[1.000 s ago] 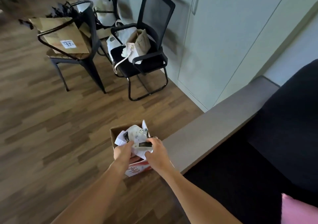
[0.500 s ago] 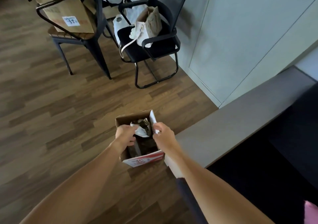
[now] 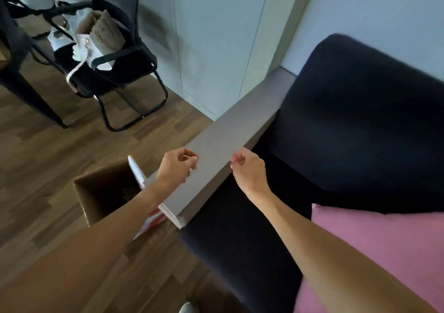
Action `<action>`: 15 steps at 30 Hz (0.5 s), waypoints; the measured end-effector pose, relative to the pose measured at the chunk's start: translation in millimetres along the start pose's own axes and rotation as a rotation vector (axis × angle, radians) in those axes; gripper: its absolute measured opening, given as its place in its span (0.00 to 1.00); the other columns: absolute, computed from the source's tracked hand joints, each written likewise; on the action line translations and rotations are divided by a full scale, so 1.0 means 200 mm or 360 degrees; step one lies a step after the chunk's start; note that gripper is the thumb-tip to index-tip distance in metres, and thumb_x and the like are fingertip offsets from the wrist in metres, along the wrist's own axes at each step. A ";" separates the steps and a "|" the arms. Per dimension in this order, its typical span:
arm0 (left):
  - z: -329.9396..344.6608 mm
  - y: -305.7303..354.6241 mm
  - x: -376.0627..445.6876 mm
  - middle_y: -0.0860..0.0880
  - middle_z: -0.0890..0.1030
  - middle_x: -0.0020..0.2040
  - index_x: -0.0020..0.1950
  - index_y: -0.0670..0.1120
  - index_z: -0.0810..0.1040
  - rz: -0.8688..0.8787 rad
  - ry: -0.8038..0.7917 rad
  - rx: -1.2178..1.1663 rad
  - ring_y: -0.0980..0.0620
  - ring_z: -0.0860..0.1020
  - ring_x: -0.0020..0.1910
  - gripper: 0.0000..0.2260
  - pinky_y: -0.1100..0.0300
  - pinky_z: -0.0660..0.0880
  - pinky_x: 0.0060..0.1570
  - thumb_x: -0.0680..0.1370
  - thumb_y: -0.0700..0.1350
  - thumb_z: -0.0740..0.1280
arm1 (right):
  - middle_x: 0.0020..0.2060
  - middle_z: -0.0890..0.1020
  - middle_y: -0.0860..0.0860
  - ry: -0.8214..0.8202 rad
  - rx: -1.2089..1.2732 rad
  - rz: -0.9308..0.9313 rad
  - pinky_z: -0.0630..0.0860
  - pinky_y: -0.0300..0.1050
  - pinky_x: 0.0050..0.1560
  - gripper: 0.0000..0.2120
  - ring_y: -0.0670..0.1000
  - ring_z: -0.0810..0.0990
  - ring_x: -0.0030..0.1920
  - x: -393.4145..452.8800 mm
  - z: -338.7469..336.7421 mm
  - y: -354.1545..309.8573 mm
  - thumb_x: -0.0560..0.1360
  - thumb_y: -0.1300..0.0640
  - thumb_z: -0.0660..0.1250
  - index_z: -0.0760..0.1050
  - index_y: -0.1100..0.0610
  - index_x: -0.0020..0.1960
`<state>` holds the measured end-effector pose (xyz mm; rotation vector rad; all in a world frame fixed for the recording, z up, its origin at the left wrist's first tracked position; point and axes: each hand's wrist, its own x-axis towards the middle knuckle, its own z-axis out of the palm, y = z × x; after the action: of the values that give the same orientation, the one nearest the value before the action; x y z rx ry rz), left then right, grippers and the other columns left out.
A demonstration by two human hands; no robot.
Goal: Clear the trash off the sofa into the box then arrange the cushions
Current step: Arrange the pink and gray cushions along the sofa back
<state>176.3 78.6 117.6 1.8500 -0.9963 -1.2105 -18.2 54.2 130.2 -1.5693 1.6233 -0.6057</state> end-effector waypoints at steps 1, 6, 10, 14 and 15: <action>0.14 0.02 -0.03 0.49 0.79 0.34 0.44 0.46 0.80 0.0018 -0.0065 0.0018 0.53 0.71 0.26 0.05 0.62 0.69 0.25 0.79 0.39 0.67 | 0.42 0.81 0.46 0.0085 -0.0023 0.0065 0.72 0.32 0.39 0.09 0.43 0.80 0.42 -0.04 -0.13 0.09 0.78 0.64 0.62 0.78 0.53 0.48; 0.68 -0.01 -0.18 0.47 0.77 0.34 0.44 0.46 0.79 -0.0038 -0.0357 0.0072 0.54 0.67 0.23 0.06 0.64 0.63 0.22 0.79 0.38 0.65 | 0.45 0.81 0.48 0.0404 -0.0250 0.0311 0.72 0.35 0.39 0.12 0.48 0.80 0.44 -0.22 -0.62 0.48 0.76 0.68 0.60 0.78 0.56 0.51; 1.09 -0.10 -0.31 0.46 0.79 0.37 0.48 0.42 0.80 -0.0081 -0.0546 0.0190 0.53 0.72 0.27 0.04 0.60 0.68 0.23 0.79 0.38 0.65 | 0.54 0.77 0.54 0.0587 -0.0409 0.0564 0.74 0.47 0.48 0.11 0.56 0.77 0.53 -0.39 -0.97 0.80 0.74 0.65 0.65 0.75 0.58 0.55; 1.36 -0.20 -0.41 0.45 0.80 0.41 0.52 0.41 0.80 -0.0241 -0.0687 0.0202 0.51 0.75 0.31 0.06 0.58 0.73 0.28 0.79 0.40 0.65 | 0.70 0.67 0.58 0.0751 -0.0836 0.0914 0.67 0.58 0.65 0.22 0.64 0.65 0.67 -0.56 -1.19 1.08 0.74 0.62 0.65 0.68 0.53 0.67; 1.42 -0.22 -0.43 0.45 0.79 0.41 0.53 0.41 0.80 -0.0285 -0.0722 0.0197 0.51 0.75 0.32 0.06 0.57 0.73 0.29 0.80 0.40 0.65 | 0.73 0.63 0.58 0.0751 -0.0873 0.1033 0.62 0.60 0.70 0.26 0.65 0.61 0.71 -0.60 -1.23 1.14 0.74 0.60 0.65 0.65 0.52 0.71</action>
<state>-102.6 134.0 24.5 1.8278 -1.1853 -1.7649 -359.8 155.0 118.1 -1.1623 2.6683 -0.1772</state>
